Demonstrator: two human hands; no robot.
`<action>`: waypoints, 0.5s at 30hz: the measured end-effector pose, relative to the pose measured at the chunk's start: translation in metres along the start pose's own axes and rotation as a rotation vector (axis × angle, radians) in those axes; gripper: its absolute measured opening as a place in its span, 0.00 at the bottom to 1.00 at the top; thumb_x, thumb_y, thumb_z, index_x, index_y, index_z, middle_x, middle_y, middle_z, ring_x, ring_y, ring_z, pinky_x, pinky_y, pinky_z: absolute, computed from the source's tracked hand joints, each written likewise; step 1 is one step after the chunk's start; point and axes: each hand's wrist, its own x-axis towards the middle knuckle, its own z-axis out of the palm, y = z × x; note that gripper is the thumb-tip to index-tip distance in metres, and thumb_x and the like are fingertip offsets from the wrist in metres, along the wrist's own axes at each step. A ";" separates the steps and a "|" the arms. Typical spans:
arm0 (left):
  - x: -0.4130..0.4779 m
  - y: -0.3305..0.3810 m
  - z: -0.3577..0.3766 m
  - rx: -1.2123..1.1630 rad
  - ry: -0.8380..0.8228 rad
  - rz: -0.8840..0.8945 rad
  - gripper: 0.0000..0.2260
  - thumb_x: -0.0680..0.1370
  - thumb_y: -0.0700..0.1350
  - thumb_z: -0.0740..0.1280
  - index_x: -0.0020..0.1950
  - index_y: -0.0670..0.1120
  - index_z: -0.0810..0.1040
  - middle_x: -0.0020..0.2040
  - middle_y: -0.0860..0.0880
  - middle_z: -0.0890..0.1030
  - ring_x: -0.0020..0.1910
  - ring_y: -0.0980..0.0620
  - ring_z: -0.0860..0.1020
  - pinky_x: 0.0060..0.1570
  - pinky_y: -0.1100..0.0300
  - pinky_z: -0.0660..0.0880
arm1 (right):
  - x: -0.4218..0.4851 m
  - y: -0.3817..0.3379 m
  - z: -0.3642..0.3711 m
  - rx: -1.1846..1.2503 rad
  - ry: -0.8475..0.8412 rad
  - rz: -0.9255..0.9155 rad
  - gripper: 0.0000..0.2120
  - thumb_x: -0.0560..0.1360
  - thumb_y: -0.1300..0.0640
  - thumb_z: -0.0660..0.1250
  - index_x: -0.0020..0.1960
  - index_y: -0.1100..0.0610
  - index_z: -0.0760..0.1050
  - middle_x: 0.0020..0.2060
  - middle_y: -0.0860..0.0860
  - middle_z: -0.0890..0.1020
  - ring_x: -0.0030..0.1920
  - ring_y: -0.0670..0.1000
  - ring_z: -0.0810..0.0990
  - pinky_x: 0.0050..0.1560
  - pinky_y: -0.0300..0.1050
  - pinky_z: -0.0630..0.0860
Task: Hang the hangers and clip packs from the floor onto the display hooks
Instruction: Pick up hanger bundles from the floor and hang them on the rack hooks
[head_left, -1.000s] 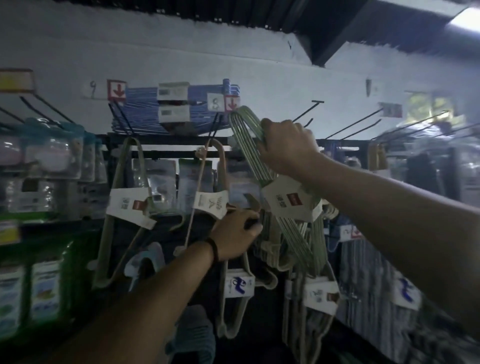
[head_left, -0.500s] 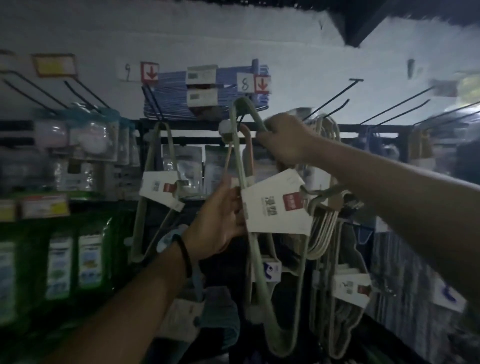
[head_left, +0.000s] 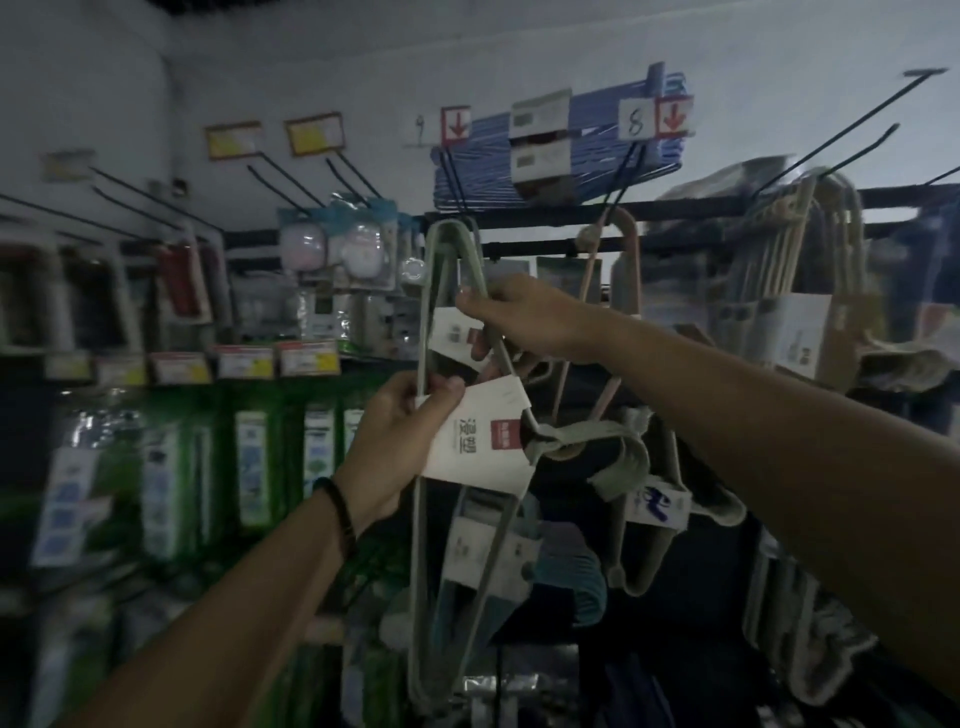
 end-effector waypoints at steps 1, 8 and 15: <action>-0.001 0.001 -0.004 0.018 0.001 -0.009 0.16 0.81 0.52 0.71 0.61 0.40 0.78 0.49 0.43 0.88 0.46 0.43 0.87 0.43 0.48 0.84 | 0.003 -0.003 0.005 -0.037 0.040 0.005 0.20 0.86 0.43 0.60 0.61 0.60 0.77 0.46 0.59 0.87 0.40 0.57 0.89 0.39 0.53 0.87; 0.030 0.000 -0.024 0.468 0.017 -0.045 0.19 0.86 0.62 0.55 0.56 0.51 0.80 0.40 0.49 0.86 0.38 0.51 0.85 0.37 0.57 0.78 | 0.036 -0.015 0.042 -0.687 0.157 0.083 0.15 0.85 0.54 0.61 0.64 0.62 0.80 0.58 0.58 0.82 0.57 0.59 0.81 0.45 0.50 0.75; 0.058 0.006 -0.032 0.589 -0.072 0.333 0.28 0.82 0.64 0.64 0.79 0.61 0.57 0.69 0.62 0.75 0.63 0.64 0.76 0.65 0.65 0.72 | 0.087 -0.035 0.028 -0.510 0.304 0.050 0.09 0.82 0.60 0.63 0.56 0.65 0.78 0.47 0.59 0.79 0.48 0.60 0.81 0.44 0.48 0.71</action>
